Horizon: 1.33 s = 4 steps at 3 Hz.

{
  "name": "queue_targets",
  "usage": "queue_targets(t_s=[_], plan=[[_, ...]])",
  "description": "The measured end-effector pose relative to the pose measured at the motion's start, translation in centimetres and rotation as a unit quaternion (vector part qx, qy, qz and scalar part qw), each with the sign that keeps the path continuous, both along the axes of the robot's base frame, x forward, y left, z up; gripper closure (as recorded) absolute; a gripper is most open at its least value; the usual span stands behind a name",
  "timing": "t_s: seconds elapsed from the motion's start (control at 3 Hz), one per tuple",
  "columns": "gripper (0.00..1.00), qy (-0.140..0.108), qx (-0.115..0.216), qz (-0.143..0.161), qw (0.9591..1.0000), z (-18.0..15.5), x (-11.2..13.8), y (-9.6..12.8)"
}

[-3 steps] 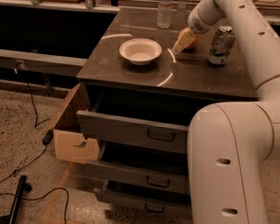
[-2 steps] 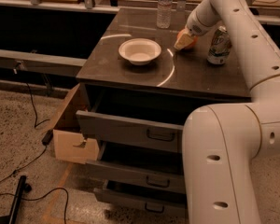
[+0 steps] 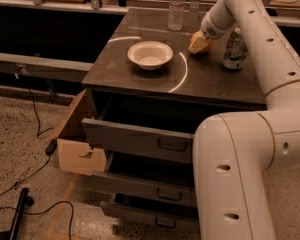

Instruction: Place orange into paper bowl

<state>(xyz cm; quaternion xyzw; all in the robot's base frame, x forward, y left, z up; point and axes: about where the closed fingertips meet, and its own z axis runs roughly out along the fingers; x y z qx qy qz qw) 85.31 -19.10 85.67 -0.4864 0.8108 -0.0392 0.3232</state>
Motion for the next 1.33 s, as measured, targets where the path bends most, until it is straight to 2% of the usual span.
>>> queue_targets(t_s=[0.33,0.67,1.0,1.33], plan=[[1.00,0.000,0.000,0.000,1.0000,0.0,0.0,0.0],[1.00,-0.010,0.058,0.059,0.9965,2.8,-1.8,3.1],[1.00,-0.038,0.130,0.153,0.9789,8.2,-4.8,8.0],[1.00,-0.047,0.175,0.211,0.9605,11.3,-7.1,11.1]])
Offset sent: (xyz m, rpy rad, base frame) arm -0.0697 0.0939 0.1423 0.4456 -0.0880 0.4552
